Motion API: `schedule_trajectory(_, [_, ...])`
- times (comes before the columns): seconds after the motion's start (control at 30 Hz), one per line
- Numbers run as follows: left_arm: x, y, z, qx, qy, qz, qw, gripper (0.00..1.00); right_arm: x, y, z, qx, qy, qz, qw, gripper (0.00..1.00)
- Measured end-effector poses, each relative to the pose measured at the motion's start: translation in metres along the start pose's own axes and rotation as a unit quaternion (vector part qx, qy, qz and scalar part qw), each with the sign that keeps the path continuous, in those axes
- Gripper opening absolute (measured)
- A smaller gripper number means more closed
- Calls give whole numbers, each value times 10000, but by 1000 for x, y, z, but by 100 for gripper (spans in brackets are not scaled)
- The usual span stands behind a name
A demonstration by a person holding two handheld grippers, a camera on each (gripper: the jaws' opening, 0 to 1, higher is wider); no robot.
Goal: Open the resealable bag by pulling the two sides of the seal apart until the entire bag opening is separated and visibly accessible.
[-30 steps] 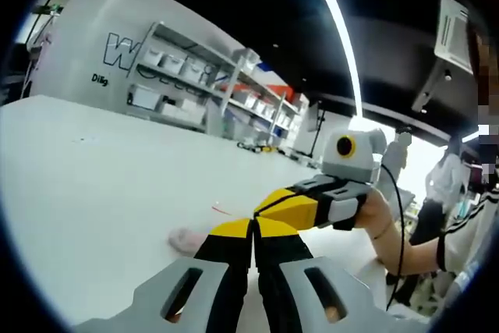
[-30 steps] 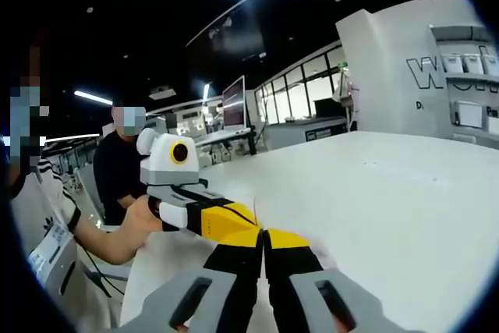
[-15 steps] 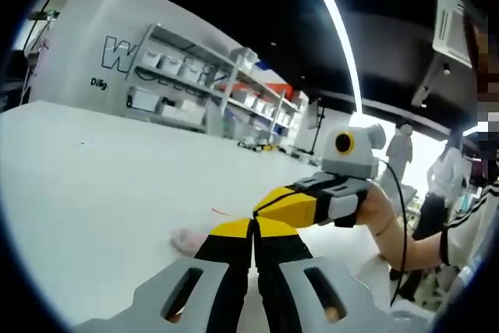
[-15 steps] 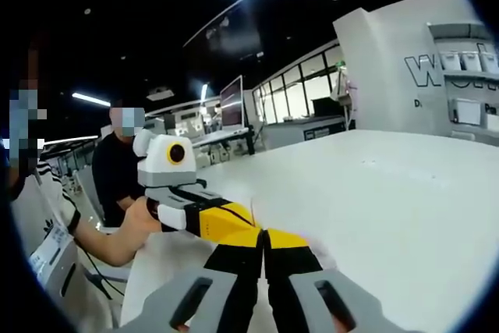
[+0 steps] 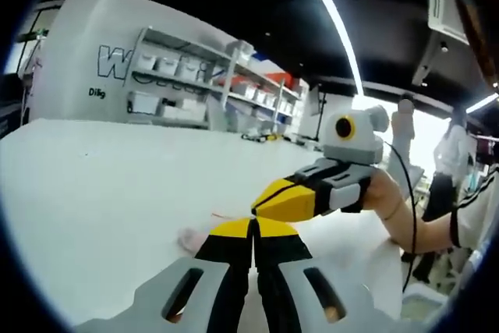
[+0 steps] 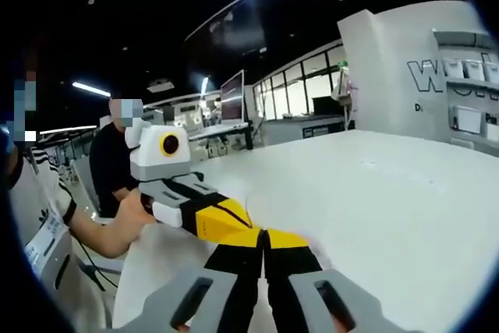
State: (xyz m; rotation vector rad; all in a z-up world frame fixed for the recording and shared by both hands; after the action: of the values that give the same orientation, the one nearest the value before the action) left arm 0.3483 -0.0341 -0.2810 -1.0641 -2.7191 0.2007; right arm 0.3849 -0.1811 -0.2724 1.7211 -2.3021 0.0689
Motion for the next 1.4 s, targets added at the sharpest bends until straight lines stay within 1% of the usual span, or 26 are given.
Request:
schedule_trajectory(0.13, [0, 0, 0, -115, 51, -42, 9999, 0, 0, 1, 0, 93, 23, 36, 9999, 0])
schedule_trajectory(0.43, [2, 1, 1, -31, 175, -51, 9998, 0, -1, 3, 1, 220, 81, 52, 9997, 0])
schedule_trajectory(0.6, [0, 0, 2, -148, 269, -100, 9995, 0, -1, 2, 1, 213, 108, 89, 9997, 0])
schedule_trajectory(0.87, [0, 0, 4, -191, 390, -120, 9990, 0, 0, 0, 2, 205, 83, 68, 9997, 0])
schedule_trajectory(0.9, [0, 1, 4, -229, 369, -157, 9989, 0, 0, -1, 1, 216, 44, 125, 9997, 0])
schedule_trajectory(0.97, [0, 1, 4, -285, 318, -168, 9989, 1, 2, -3, 1, 164, 37, 99, 9998, 0])
schedule_trajectory(1.0, [0, 1, 3, -298, 234, -141, 9992, 1, 2, -3, 1, 134, 36, 80, 9999, 0])
schedule_trajectory(1.1, [0, -1, 1, -150, 78, 60, 9998, 1, 1, -2, 1, 157, 60, 80, 9998, 0])
schedule_trajectory(1.13, [1, -1, 0, -148, -17, 69, 9999, 2, 1, -1, 1, 160, 56, 79, 9998, 0])
schedule_trajectory(1.27, [1, 1, 0, -144, 22, 19, 9999, 3, 1, -1, 1, 154, 51, 81, 9998, 0])
schedule_trajectory(1.37, [0, 1, 1, -8, 20, 54, 10000, 12, 1, -2, 1, 154, 59, 77, 9998, 0])
schedule_trajectory(1.4, [0, 1, 2, 77, 4, 83, 9999, 12, 1, -2, 1, 154, 60, 75, 9998, 0])
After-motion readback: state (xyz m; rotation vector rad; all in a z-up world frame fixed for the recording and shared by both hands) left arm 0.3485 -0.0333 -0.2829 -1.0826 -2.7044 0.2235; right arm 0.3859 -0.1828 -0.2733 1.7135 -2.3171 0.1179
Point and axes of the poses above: the point that each gripper's makers call its tool centre point, and the gripper's own axes: x roughly backward along the fingers, y roughly to its left, z roughly out of its underside, the point moved 9 cm from there along x, roughly backward along the fingers
